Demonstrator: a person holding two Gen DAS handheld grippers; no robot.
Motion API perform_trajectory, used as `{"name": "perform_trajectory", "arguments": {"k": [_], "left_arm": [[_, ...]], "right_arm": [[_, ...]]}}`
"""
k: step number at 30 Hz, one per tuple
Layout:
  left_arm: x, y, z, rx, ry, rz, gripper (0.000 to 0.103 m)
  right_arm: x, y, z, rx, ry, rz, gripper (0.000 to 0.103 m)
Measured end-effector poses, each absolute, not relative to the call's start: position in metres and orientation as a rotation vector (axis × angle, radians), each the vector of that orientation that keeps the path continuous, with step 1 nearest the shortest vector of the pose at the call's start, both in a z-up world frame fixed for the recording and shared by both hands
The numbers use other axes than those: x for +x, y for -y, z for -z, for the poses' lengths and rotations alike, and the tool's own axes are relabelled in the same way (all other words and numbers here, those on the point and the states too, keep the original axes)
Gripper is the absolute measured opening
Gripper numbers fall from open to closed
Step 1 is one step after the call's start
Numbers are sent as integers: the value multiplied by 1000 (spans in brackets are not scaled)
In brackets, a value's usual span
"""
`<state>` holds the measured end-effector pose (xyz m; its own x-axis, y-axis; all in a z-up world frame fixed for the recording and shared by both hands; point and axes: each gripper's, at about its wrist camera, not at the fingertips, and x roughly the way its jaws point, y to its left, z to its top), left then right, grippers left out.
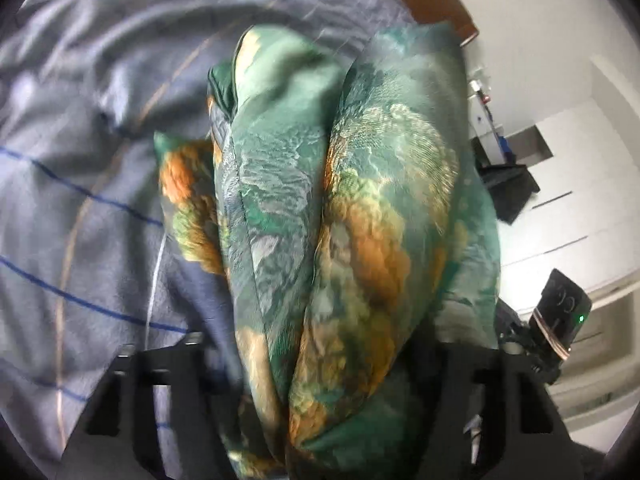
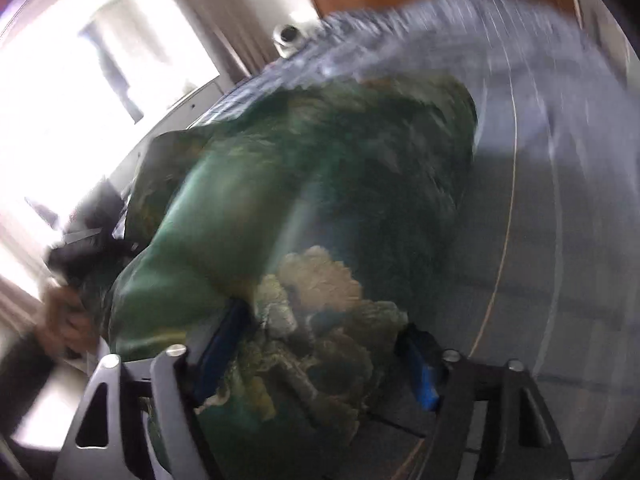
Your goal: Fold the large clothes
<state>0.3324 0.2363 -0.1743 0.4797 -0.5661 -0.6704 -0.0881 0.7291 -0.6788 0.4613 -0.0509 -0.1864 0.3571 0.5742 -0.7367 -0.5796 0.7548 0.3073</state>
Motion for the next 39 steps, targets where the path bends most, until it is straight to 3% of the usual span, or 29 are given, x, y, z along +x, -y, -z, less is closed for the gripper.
{"name": "perform_trajectory", "arguments": {"k": [5, 13, 15, 17, 19, 20, 24, 27, 31, 37, 39], "left_arm": [[343, -223, 127, -641, -961, 346, 57], [456, -188, 98, -526, -880, 342, 58], [470, -185, 107, -501, -897, 338, 63], [490, -188, 130, -515, -952, 303, 77], [498, -186, 170, -534, -1043, 230, 84], [495, -188, 177, -559, -1042, 215, 91], [465, -202, 165, -607, -953, 200, 91], [427, -202, 125, -454, -865, 126, 91], [361, -174, 72, -171, -718, -41, 102], [300, -129, 35, -20, -611, -210, 102], [317, -114, 35, 8, -601, -227, 102]], "right_arm": [[454, 55, 150, -25, -805, -777, 67], [548, 79, 120, -2, -731, -747, 67], [578, 86, 126, 6, -746, -725, 67], [605, 91, 141, 12, -781, -691, 67], [624, 94, 170, 36, -861, -659, 67], [632, 96, 188, 48, -918, -638, 68], [632, 124, 211, 230, -926, -584, 88], [619, 137, 196, 228, -875, -532, 88], [566, 148, 157, 61, -691, -463, 88], [479, 155, 113, -67, -489, -378, 88], [465, 157, 108, -67, -477, -362, 89]]}}
